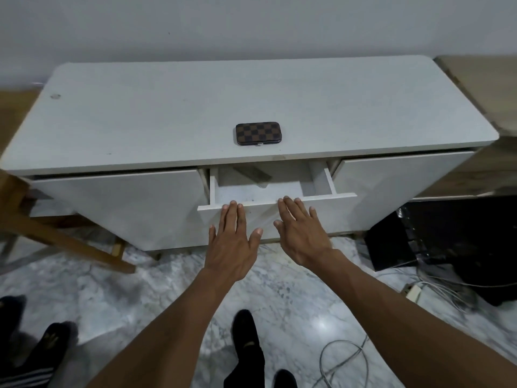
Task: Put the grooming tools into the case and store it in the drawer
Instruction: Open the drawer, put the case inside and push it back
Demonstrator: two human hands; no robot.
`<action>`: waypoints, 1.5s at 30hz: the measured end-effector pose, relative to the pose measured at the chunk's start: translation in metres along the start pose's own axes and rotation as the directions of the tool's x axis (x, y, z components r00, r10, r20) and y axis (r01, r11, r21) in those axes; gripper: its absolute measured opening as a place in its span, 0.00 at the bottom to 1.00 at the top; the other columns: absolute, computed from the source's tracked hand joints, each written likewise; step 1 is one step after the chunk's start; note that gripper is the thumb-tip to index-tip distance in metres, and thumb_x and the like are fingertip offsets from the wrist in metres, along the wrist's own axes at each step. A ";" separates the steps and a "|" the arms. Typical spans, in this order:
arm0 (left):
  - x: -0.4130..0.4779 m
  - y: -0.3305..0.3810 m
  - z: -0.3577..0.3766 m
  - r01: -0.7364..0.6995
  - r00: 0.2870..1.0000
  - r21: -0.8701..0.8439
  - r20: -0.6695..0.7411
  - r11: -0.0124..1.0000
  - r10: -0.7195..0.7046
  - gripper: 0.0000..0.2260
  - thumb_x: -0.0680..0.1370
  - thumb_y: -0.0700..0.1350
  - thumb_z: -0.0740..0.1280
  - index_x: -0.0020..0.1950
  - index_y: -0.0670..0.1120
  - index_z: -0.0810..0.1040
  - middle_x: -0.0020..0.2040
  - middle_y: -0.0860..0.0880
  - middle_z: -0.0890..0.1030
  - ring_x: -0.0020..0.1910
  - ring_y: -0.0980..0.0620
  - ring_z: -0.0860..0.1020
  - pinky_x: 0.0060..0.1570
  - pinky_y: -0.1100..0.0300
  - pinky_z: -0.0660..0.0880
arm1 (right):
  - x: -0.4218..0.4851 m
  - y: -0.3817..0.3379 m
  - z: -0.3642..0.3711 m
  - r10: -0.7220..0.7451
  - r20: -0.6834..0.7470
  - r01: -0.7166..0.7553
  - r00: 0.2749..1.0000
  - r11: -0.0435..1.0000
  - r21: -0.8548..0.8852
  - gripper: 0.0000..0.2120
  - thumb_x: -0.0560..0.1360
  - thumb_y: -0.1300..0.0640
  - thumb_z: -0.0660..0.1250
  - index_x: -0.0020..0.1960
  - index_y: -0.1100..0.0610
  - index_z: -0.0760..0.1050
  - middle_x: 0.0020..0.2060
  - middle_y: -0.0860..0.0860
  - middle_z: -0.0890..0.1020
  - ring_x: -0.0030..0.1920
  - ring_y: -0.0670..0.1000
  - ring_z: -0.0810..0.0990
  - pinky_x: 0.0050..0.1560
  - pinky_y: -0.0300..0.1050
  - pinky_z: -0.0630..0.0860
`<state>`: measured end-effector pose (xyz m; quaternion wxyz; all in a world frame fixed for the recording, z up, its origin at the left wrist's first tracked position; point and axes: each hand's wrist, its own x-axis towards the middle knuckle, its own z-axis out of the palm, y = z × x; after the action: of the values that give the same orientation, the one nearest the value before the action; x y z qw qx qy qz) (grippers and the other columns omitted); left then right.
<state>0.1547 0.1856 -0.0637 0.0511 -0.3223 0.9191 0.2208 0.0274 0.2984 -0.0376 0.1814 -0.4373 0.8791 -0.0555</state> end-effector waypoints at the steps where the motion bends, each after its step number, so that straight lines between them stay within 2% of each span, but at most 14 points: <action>1: -0.009 0.000 0.003 -0.003 1.000 0.001 -0.002 1.000 0.003 0.31 0.83 0.59 0.45 0.80 0.45 0.41 0.80 0.49 0.39 0.78 0.52 0.37 0.75 0.45 0.46 | -0.009 0.000 0.002 -0.004 0.002 0.004 1.000 1.000 0.003 0.26 0.84 0.49 0.44 0.80 0.57 0.45 0.80 0.52 0.48 0.79 0.55 0.44 0.77 0.55 0.45; 8: -0.062 0.003 0.015 -0.004 1.000 0.013 0.000 1.000 0.004 0.29 0.83 0.56 0.46 0.80 0.44 0.44 0.81 0.48 0.42 0.79 0.51 0.40 0.76 0.45 0.52 | -0.062 -0.005 0.017 -0.012 0.017 0.011 1.000 1.000 0.018 0.25 0.84 0.53 0.46 0.79 0.58 0.47 0.79 0.54 0.50 0.79 0.56 0.46 0.77 0.57 0.49; 18: -0.096 0.008 0.023 -0.008 1.000 0.014 0.019 1.000 0.007 0.29 0.84 0.56 0.48 0.80 0.43 0.44 0.81 0.47 0.42 0.79 0.50 0.40 0.76 0.45 0.51 | -0.094 -0.005 0.027 -0.014 0.042 0.013 0.999 1.000 0.028 0.25 0.84 0.52 0.45 0.79 0.58 0.48 0.80 0.53 0.50 0.79 0.56 0.46 0.77 0.57 0.49; 21: -0.096 0.007 0.024 -0.009 0.999 0.031 0.036 0.999 0.008 0.31 0.83 0.59 0.45 0.80 0.42 0.44 0.81 0.47 0.42 0.79 0.50 0.39 0.76 0.45 0.52 | -0.094 -0.004 0.026 -0.014 0.040 0.013 0.999 0.999 0.030 0.25 0.84 0.52 0.45 0.79 0.58 0.48 0.79 0.53 0.51 0.79 0.56 0.47 0.77 0.57 0.50; 24: -0.096 0.007 0.023 -0.025 1.000 0.047 0.012 0.999 0.025 0.38 0.76 0.64 0.36 0.79 0.41 0.45 0.81 0.45 0.44 0.79 0.49 0.41 0.76 0.46 0.53 | -0.091 -0.003 0.028 -0.013 0.033 0.012 0.999 1.000 0.026 0.26 0.83 0.50 0.43 0.79 0.59 0.51 0.79 0.54 0.55 0.79 0.57 0.51 0.77 0.58 0.54; 27: -0.095 0.006 0.025 -0.034 0.999 0.066 0.006 0.997 0.033 0.38 0.75 0.63 0.35 0.79 0.41 0.46 0.81 0.44 0.45 0.79 0.48 0.42 0.76 0.45 0.55 | -0.087 -0.001 0.029 -0.027 -0.003 0.027 1.000 1.000 -0.016 0.31 0.80 0.47 0.37 0.76 0.60 0.57 0.76 0.55 0.63 0.76 0.58 0.60 0.72 0.57 0.64; 29: -0.094 0.006 0.026 -0.049 0.998 0.054 -0.024 0.997 0.050 0.41 0.75 0.64 0.33 0.79 0.38 0.50 0.80 0.41 0.50 0.79 0.45 0.47 0.76 0.45 0.56 | -0.087 -0.003 0.023 -0.018 -0.019 0.018 1.000 1.000 -0.007 0.26 0.82 0.49 0.44 0.75 0.60 0.61 0.73 0.55 0.68 0.73 0.58 0.64 0.69 0.56 0.69; 32: -0.093 0.003 0.025 -0.102 0.987 0.116 -0.111 0.988 0.115 0.38 0.81 0.62 0.36 0.73 0.34 0.65 0.74 0.36 0.67 0.74 0.39 0.65 0.69 0.47 0.61 | -0.086 -0.003 0.014 -0.030 -0.035 0.029 0.999 1.000 -0.008 0.21 0.82 0.52 0.52 0.71 0.59 0.67 0.68 0.54 0.73 0.67 0.58 0.69 0.63 0.56 0.74; 33: -0.092 0.003 0.022 -0.097 0.989 0.116 -0.100 0.989 0.109 0.38 0.80 0.61 0.37 0.73 0.35 0.66 0.74 0.37 0.67 0.74 0.40 0.65 0.70 0.48 0.62 | -0.083 -0.002 0.012 -0.029 -0.020 0.029 0.999 0.999 -0.013 0.20 0.81 0.52 0.54 0.69 0.59 0.69 0.67 0.54 0.74 0.65 0.58 0.70 0.61 0.55 0.74; 36: -0.090 0.007 0.006 -0.053 0.998 0.106 -0.029 0.993 0.056 0.40 0.74 0.63 0.33 0.78 0.42 0.59 0.78 0.44 0.60 0.77 0.47 0.58 0.74 0.50 0.62 | -0.073 -0.002 -0.003 -0.017 0.057 0.019 0.998 0.999 -0.033 0.17 0.80 0.52 0.57 0.65 0.58 0.73 0.63 0.54 0.77 0.62 0.58 0.72 0.60 0.56 0.75; 38: -0.082 0.010 -0.010 -0.042 0.998 0.106 -0.034 0.993 0.045 0.35 0.77 0.61 0.37 0.78 0.45 0.58 0.78 0.46 0.61 0.76 0.48 0.60 0.74 0.50 0.61 | -0.063 -0.004 -0.019 -0.014 0.067 0.017 0.998 0.999 -0.050 0.17 0.80 0.50 0.58 0.63 0.57 0.75 0.61 0.54 0.79 0.60 0.58 0.75 0.59 0.55 0.76; 41: -0.053 0.012 -0.035 -0.042 0.989 0.093 -0.140 0.995 0.055 0.26 0.82 0.56 0.47 0.77 0.45 0.61 0.77 0.45 0.64 0.75 0.47 0.63 0.72 0.51 0.60 | -0.034 -0.009 -0.048 -0.015 0.006 0.015 1.000 0.999 -0.035 0.18 0.80 0.50 0.58 0.66 0.57 0.73 0.61 0.55 0.79 0.60 0.58 0.76 0.57 0.55 0.77; 45: 0.011 0.001 -0.070 -0.062 0.960 0.083 -0.266 0.995 0.082 0.27 0.81 0.54 0.47 0.76 0.43 0.63 0.76 0.42 0.65 0.75 0.44 0.64 0.72 0.49 0.60 | 0.022 -0.022 -0.088 -0.027 -0.090 0.027 0.996 1.000 -0.005 0.18 0.79 0.50 0.59 0.66 0.57 0.73 0.63 0.55 0.78 0.62 0.59 0.75 0.59 0.56 0.76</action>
<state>0.1487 0.1495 -0.0030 -0.0705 -0.3137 0.9361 0.1427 -0.0007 0.2627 0.0432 0.1401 -0.4466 0.8804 -0.0761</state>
